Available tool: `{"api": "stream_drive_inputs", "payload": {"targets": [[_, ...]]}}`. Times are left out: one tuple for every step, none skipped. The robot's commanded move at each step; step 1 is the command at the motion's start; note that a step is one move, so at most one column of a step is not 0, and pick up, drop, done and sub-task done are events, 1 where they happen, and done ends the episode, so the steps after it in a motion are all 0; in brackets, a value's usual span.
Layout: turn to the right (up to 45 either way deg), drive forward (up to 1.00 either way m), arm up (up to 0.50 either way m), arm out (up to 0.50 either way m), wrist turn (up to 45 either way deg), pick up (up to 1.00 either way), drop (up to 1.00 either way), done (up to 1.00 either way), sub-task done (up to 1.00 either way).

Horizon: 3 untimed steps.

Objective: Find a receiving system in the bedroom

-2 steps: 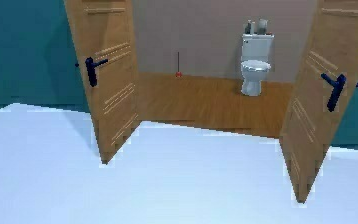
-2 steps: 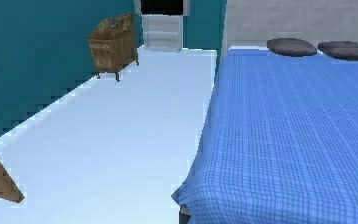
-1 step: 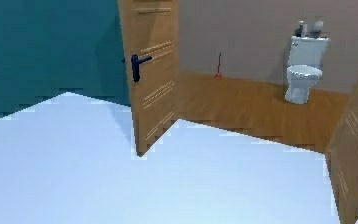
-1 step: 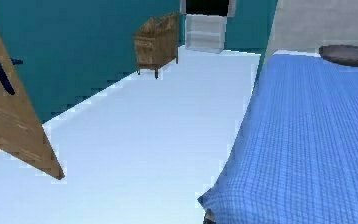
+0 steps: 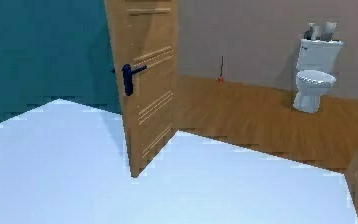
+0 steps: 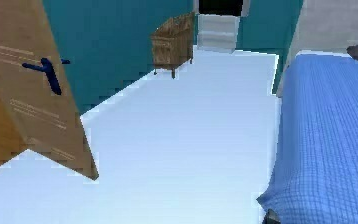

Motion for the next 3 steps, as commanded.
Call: {"api": "stream_drive_inputs", "payload": {"targets": [[45.0,0.00,0.00,0.00,0.0,0.00,0.00,0.00,0.00],[39.0,0.00,0.00,0.00,0.0,0.00,0.00,0.00,0.00],[0.0,0.65,0.00,0.00,0.0,0.00,0.00,0.00,0.00]]}}
